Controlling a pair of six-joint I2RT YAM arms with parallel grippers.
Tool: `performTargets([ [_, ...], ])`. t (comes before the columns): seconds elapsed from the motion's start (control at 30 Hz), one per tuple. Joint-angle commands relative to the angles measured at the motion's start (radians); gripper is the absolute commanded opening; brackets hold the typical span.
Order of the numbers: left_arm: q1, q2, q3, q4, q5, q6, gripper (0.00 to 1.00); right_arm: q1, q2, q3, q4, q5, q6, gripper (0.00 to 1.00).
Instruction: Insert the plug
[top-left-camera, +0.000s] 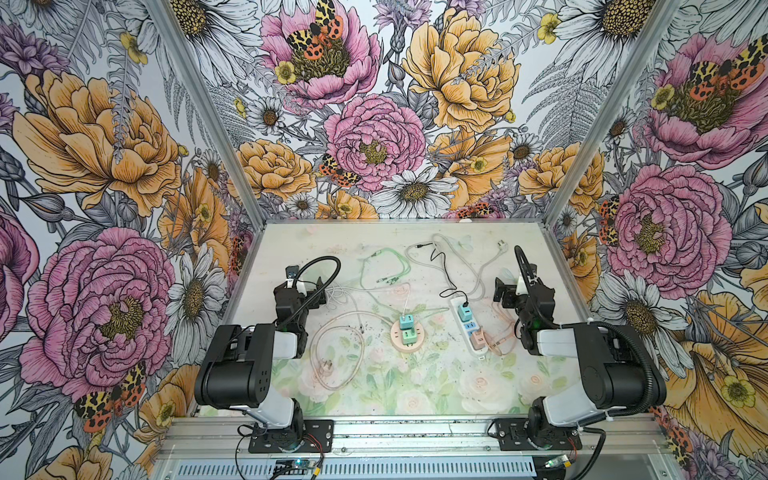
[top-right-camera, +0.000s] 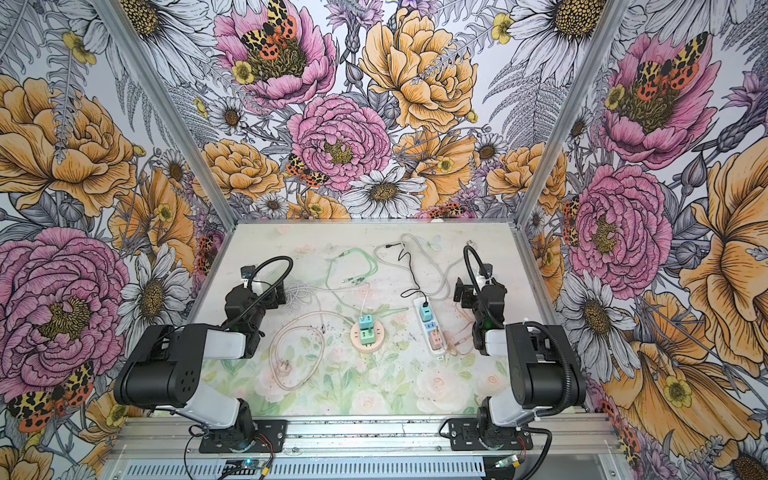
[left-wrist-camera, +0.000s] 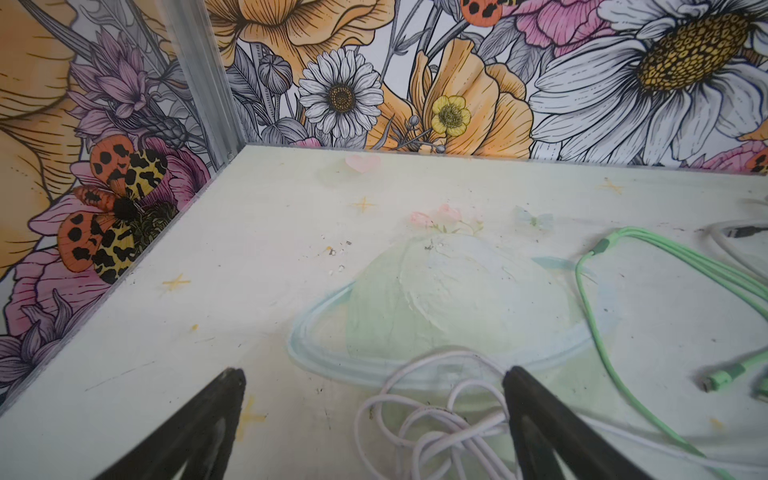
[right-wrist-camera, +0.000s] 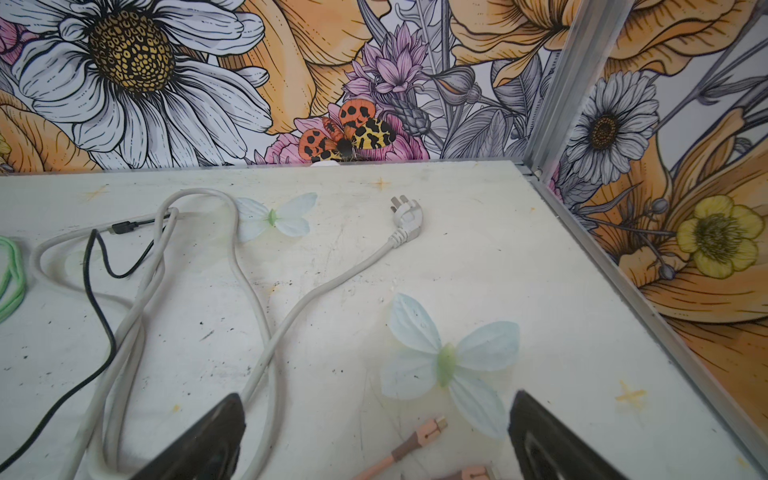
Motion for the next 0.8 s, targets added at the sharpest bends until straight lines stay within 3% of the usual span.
performTargets([
  [0.0, 0.004, -0.004, 0.013, 0.042, -0.014, -0.023, 0.99, 0.001, 0.005, -0.02, 0.091, 0.063, 0.02, 1.0],
  [0.77, -0.005, -0.003, 0.014, 0.042, -0.009, -0.006, 0.99, 0.011, 0.008, 0.013, 0.029, 0.032, -0.002, 0.99],
])
